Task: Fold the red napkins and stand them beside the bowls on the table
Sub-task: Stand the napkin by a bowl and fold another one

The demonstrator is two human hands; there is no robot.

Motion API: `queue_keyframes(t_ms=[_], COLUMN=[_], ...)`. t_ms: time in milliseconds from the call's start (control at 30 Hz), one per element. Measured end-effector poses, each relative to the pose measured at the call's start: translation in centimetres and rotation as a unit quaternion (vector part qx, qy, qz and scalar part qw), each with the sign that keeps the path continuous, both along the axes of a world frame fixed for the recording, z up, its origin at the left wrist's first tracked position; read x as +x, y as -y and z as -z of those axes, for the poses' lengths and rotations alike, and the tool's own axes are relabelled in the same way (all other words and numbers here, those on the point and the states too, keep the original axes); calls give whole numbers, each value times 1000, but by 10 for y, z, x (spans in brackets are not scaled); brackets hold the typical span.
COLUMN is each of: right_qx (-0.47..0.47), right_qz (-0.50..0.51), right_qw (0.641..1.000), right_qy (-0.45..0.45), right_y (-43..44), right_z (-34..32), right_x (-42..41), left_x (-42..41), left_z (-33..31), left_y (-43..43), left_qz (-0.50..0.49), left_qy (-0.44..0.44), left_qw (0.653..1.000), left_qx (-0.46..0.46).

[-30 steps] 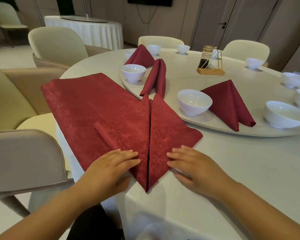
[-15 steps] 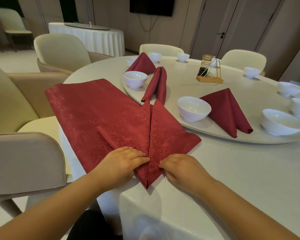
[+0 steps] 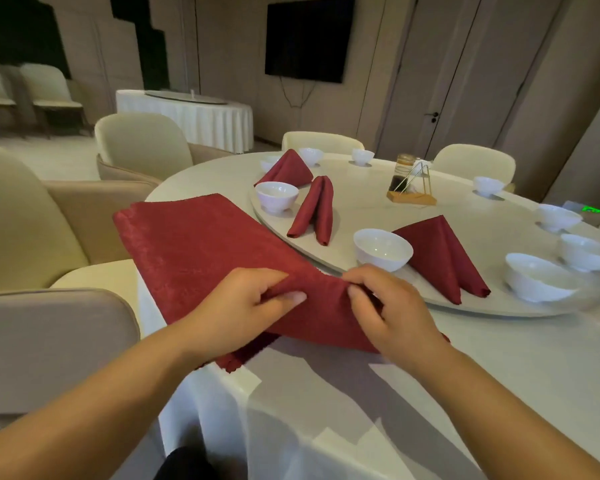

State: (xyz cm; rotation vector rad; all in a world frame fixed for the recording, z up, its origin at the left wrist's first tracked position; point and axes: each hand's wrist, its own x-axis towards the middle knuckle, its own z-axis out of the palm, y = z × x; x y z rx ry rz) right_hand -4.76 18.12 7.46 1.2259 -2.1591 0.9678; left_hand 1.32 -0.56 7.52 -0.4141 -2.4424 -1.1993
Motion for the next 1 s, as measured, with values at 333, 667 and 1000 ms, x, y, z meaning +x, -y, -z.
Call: queue_keyframes(t_ms=[333,667,1000], right_qx=[-55,72,206], right_qz=[14,121,274], right_qw=[996,947,904], right_qy=[67,290,256], right_y=[-1,-1,13], right_z=[-100,-18,60], right_x=[39,-31,-88], left_x=[36,-60,-142], left_z=[-118,-32,48], left_y=[-11,-16,-23], left_qz=[7,-3,-91], left_qy=[105,319,359], left_qw=[978,935,926], left_qx=[179,156,71])
